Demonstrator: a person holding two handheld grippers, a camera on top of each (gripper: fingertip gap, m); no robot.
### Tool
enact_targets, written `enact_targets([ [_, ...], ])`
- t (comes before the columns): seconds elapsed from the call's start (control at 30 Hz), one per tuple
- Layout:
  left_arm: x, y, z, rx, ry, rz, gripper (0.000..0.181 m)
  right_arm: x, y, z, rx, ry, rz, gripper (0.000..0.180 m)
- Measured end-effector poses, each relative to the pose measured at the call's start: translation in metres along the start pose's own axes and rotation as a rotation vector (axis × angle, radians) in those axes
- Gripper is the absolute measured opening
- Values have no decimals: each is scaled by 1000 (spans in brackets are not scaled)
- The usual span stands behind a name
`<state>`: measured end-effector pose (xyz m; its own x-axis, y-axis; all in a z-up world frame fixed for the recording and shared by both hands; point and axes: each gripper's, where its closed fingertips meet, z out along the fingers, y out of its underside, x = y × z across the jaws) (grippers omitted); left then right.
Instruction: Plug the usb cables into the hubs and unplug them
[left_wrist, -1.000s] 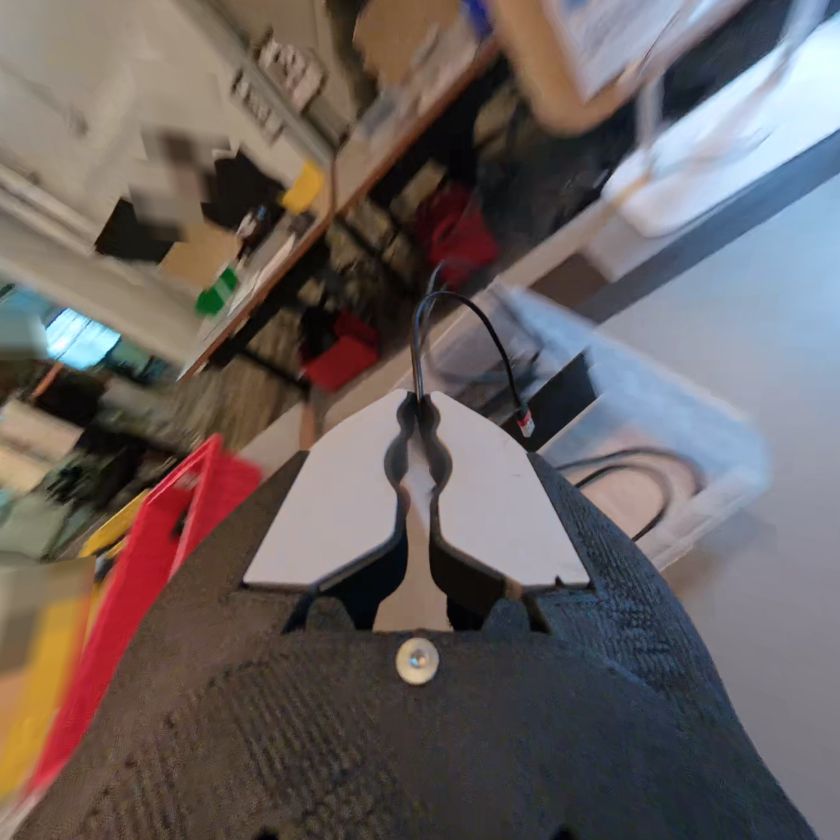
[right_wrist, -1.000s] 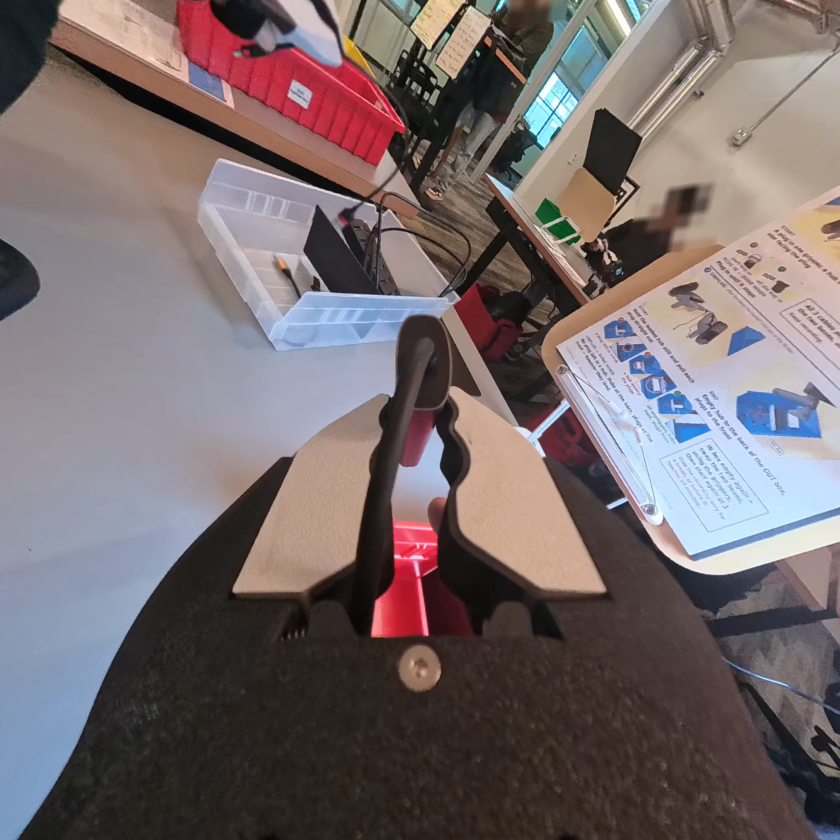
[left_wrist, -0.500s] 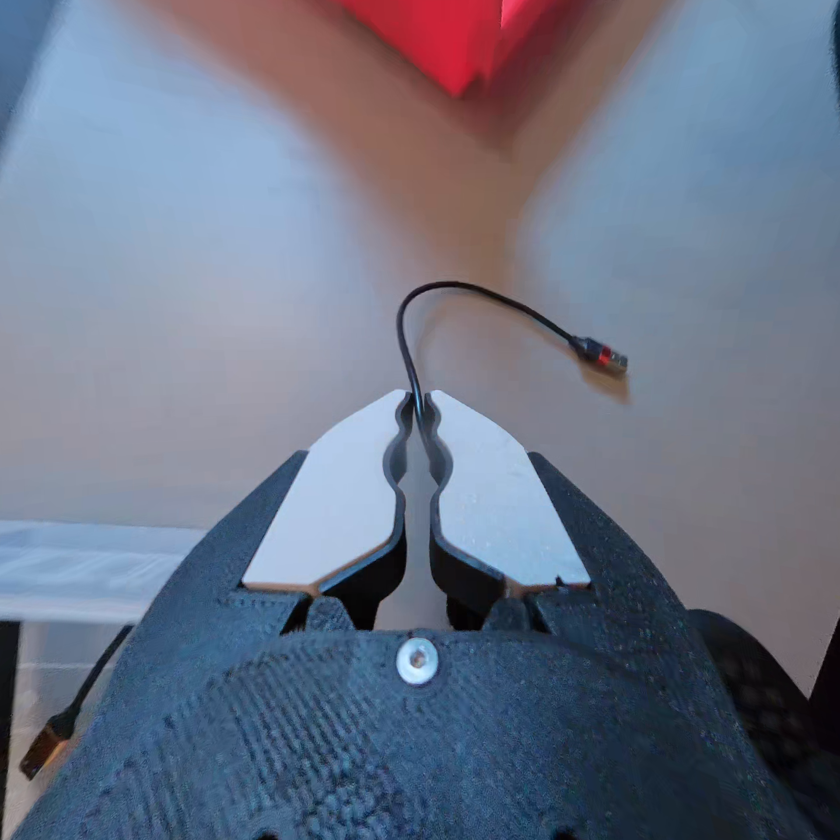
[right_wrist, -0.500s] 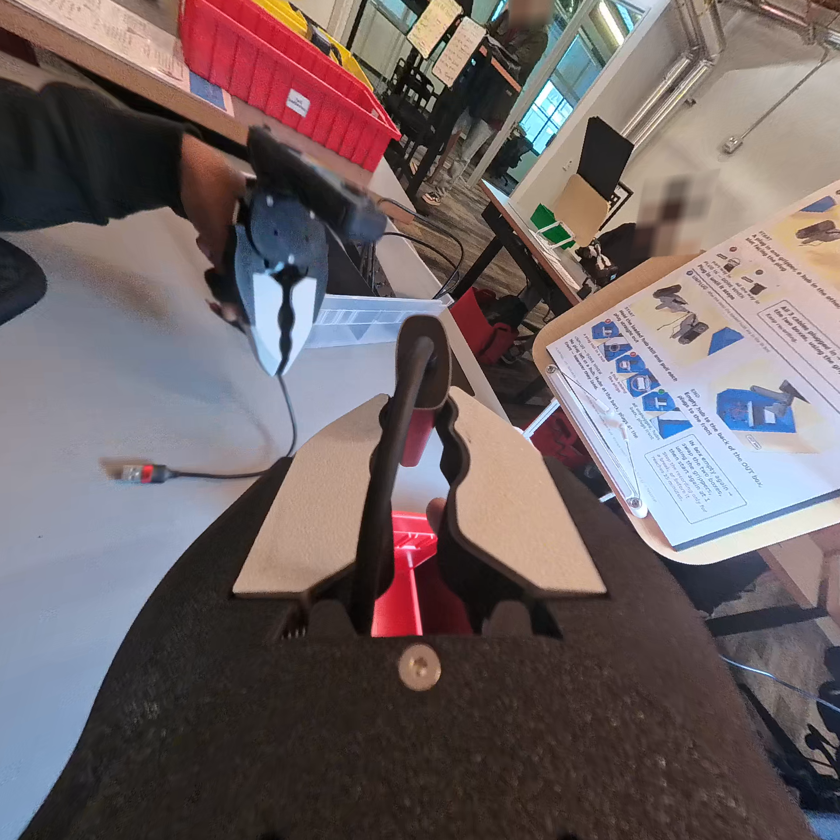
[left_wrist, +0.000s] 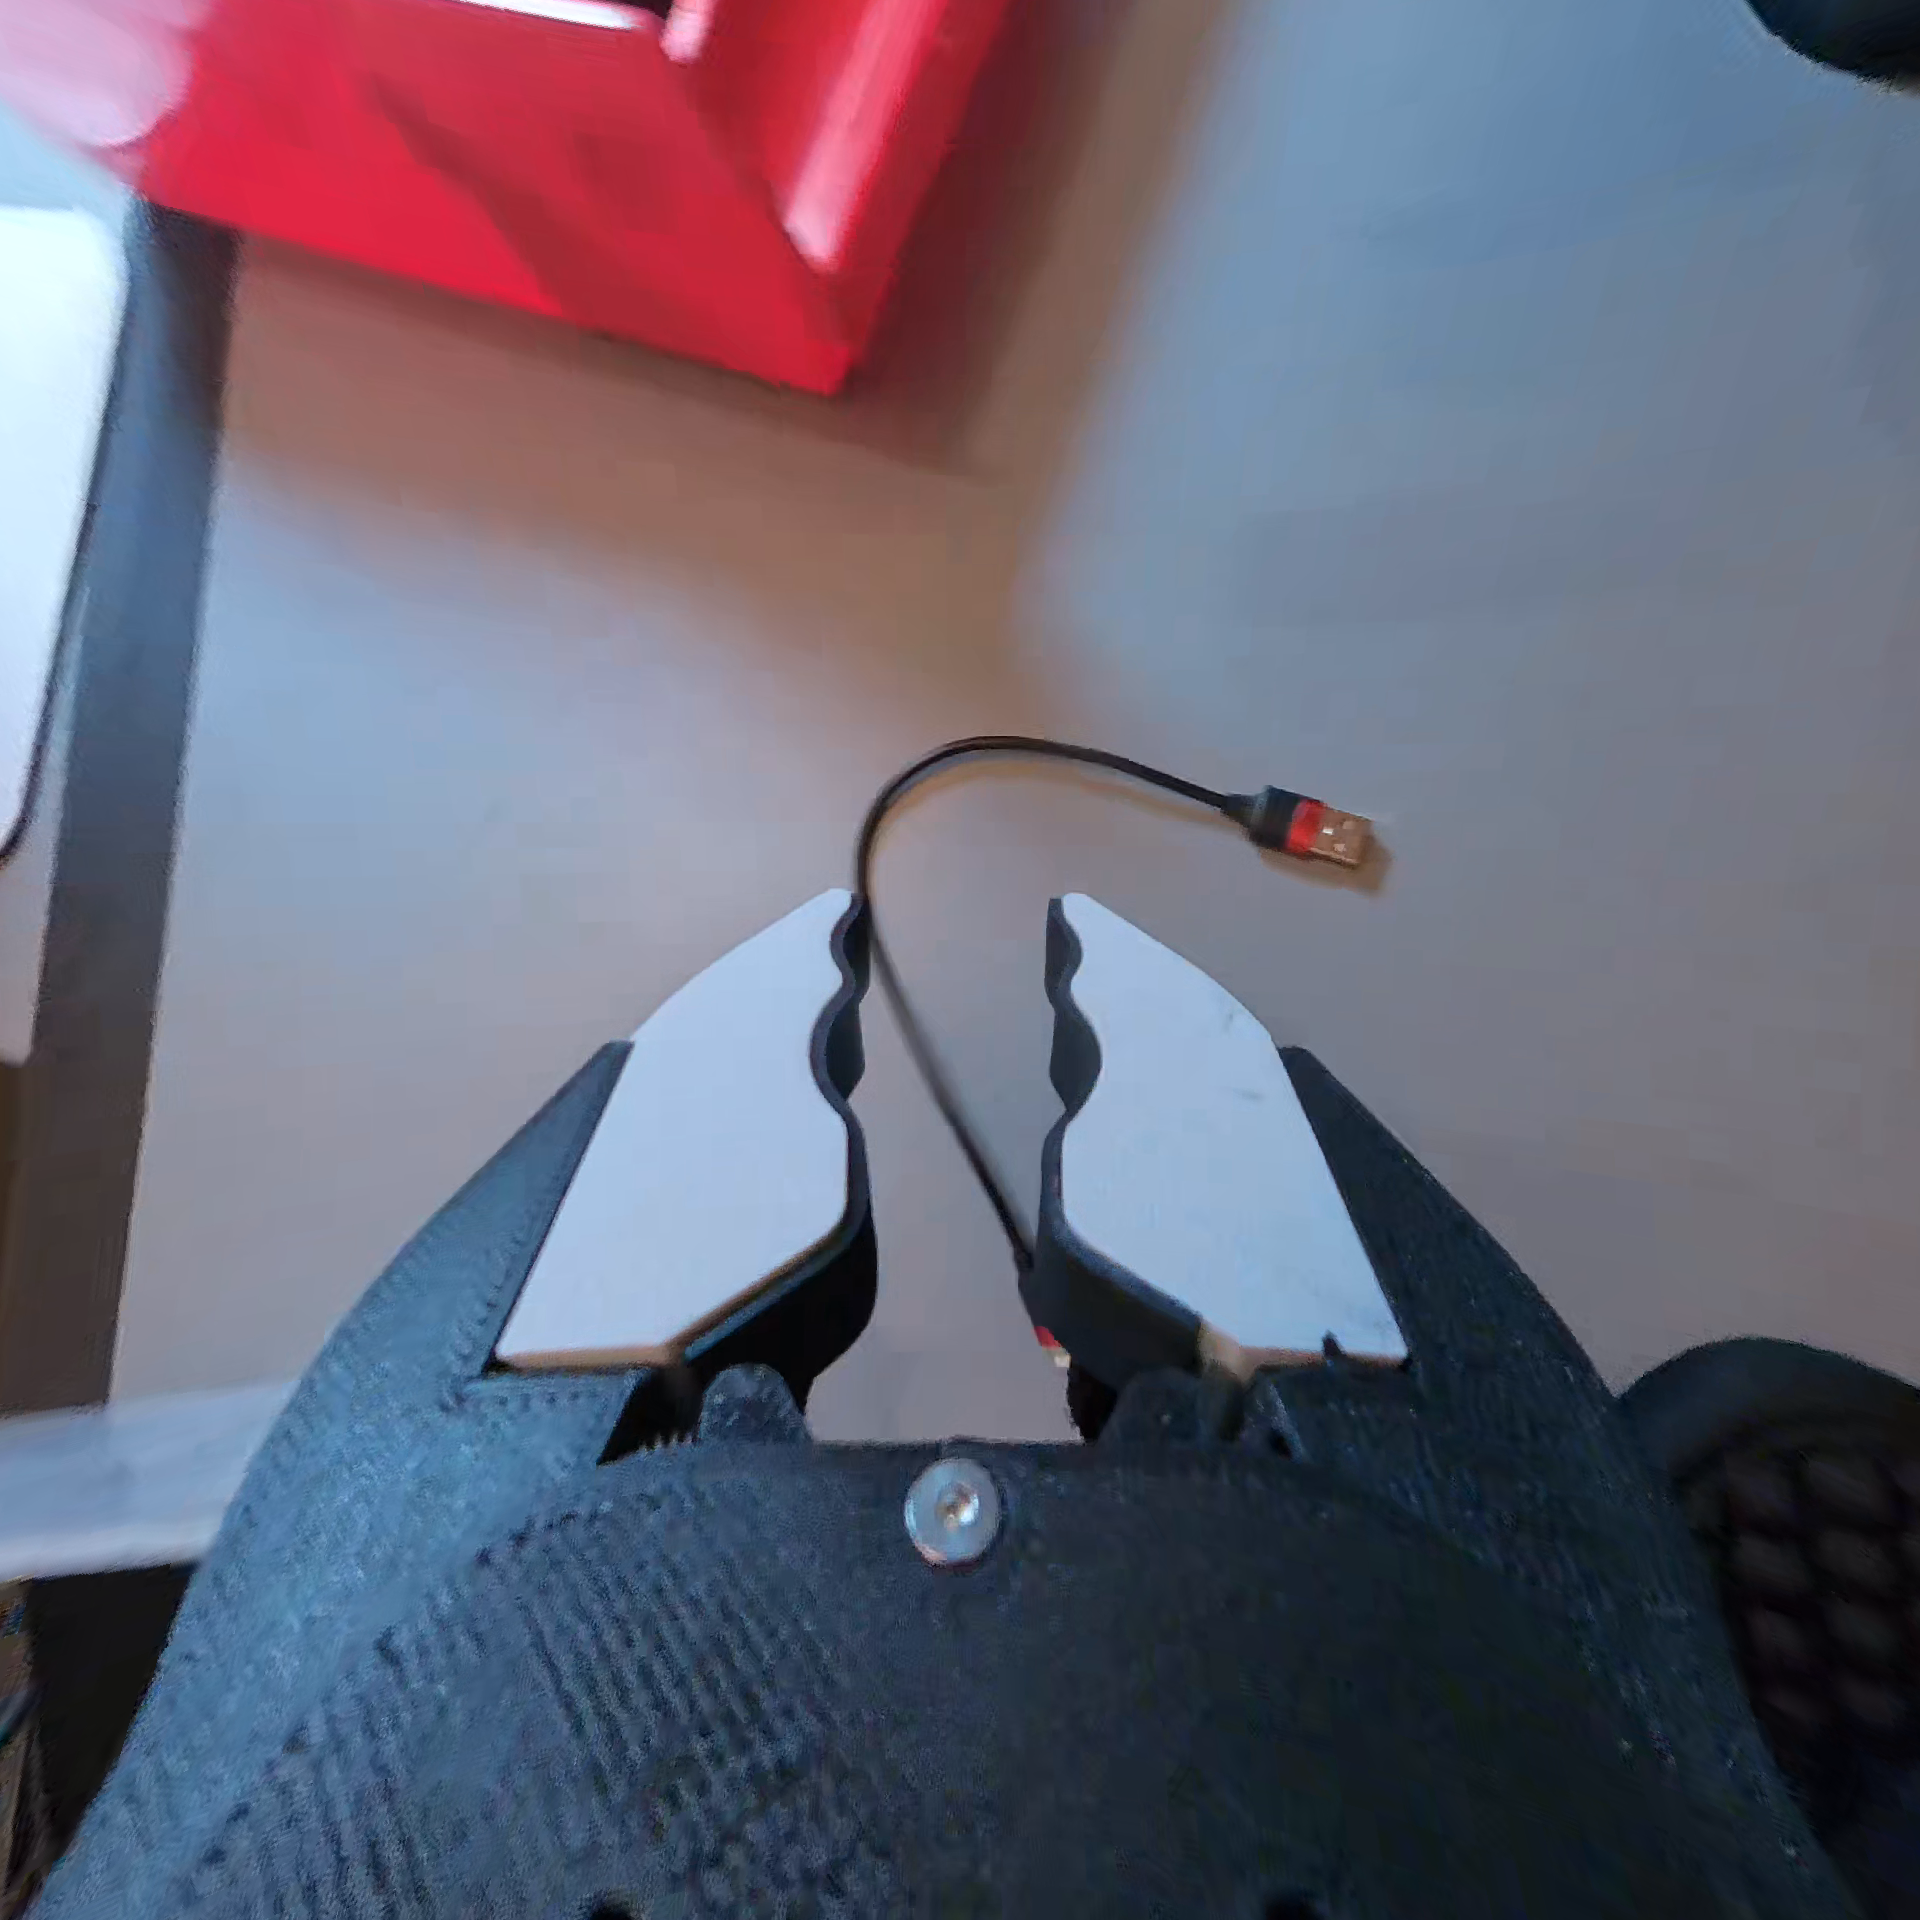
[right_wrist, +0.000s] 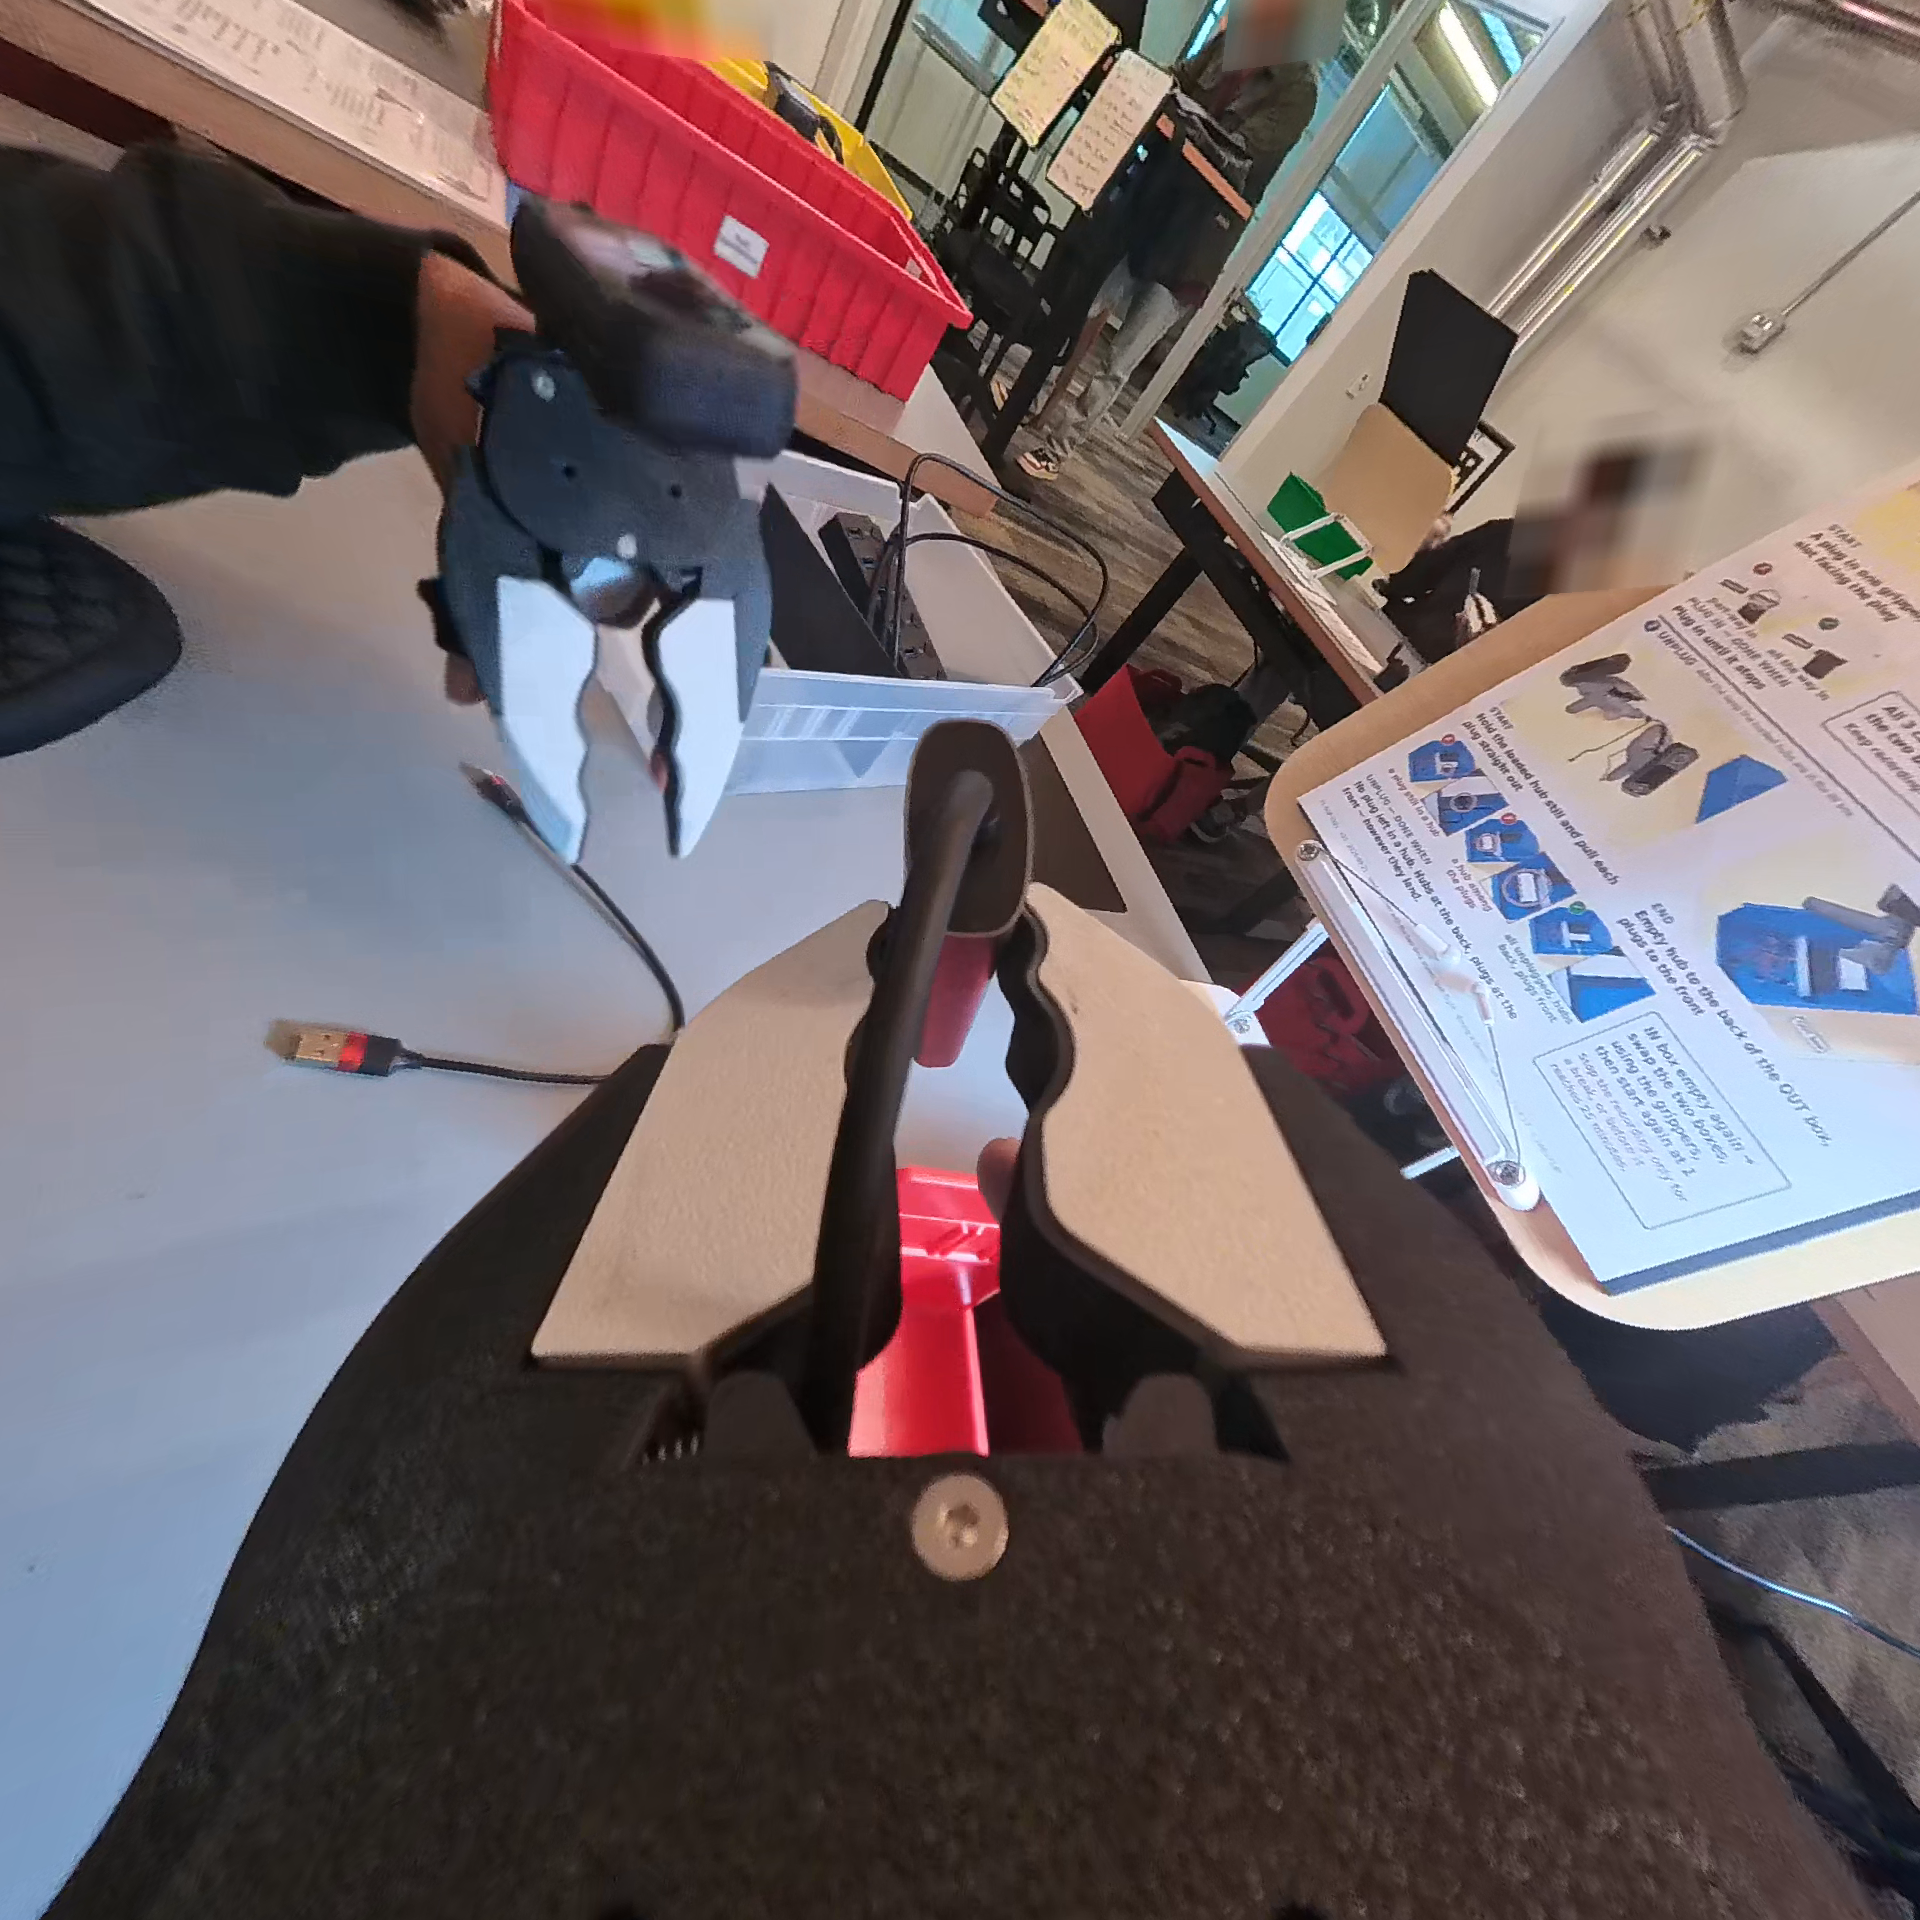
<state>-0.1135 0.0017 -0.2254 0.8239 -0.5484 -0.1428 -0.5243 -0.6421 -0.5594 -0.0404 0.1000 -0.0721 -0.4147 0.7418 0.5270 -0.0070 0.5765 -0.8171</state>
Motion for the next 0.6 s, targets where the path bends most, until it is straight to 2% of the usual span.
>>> enact_targets([
  [0.13,28,9,37,-112,118,114,34,0,1,0,3,-5,12,18],
  [0.27,31,26,65,-298,63,288,39,0,1,-2,0,-6,10,18],
  [0.6,62,14,71,-355,173,716,44,1,5,-19,83,-104,88,17],
])
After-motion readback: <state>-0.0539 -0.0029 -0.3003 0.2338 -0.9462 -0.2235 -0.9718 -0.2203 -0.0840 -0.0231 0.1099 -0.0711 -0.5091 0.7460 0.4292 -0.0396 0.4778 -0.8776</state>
